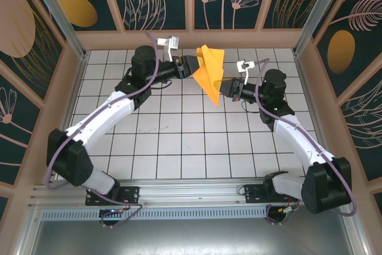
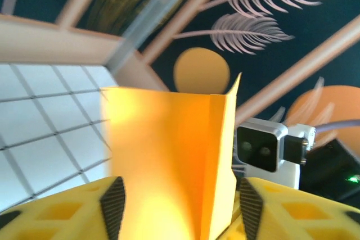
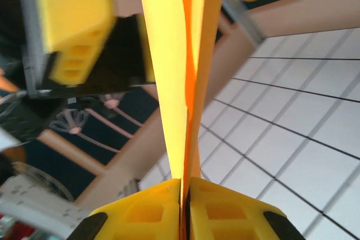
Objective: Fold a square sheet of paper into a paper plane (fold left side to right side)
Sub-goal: Turn over the paper at the center of the table.
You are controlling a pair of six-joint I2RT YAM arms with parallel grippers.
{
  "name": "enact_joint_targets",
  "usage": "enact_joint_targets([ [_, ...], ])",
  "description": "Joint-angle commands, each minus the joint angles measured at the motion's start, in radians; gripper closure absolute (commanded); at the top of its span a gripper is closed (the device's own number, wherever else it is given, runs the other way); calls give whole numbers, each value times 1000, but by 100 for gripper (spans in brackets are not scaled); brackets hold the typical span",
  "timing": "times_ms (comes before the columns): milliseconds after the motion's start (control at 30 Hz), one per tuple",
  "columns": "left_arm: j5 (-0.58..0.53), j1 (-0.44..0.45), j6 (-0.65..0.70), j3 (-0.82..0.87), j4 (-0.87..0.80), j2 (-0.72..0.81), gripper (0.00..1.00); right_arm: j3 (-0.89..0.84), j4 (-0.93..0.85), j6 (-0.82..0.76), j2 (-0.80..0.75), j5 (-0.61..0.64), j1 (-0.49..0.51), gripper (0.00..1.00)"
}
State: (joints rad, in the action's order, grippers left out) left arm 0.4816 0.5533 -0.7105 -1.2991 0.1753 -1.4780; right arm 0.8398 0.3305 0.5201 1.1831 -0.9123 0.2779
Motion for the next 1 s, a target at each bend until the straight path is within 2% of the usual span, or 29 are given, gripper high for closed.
enact_joint_targets([
  [0,-224,-11,144,45,-120,158,37,99,-372,-233,-49,258,38,89],
  [133,-340,-9,169,143,-144,288,37,231,-691,-307,-22,785,219,89],
  [200,-394,-10,162,202,-147,351,37,311,-843,-286,41,1098,354,90],
  [300,-466,-10,150,275,-155,427,38,415,-1045,-226,179,1422,501,90],
  [367,-508,-9,142,309,-164,468,38,472,-1157,-176,280,1558,564,90],
  [500,-559,-10,129,357,-180,525,39,557,-1316,-97,480,1724,663,89],
  [667,-572,-10,129,372,-193,551,39,631,-1463,-26,716,1868,732,89],
  [833,-563,-9,121,387,-192,555,39,642,-1460,-38,869,1860,753,89],
  [967,-556,-10,118,393,-195,549,39,617,-1375,-97,900,1772,757,88],
])
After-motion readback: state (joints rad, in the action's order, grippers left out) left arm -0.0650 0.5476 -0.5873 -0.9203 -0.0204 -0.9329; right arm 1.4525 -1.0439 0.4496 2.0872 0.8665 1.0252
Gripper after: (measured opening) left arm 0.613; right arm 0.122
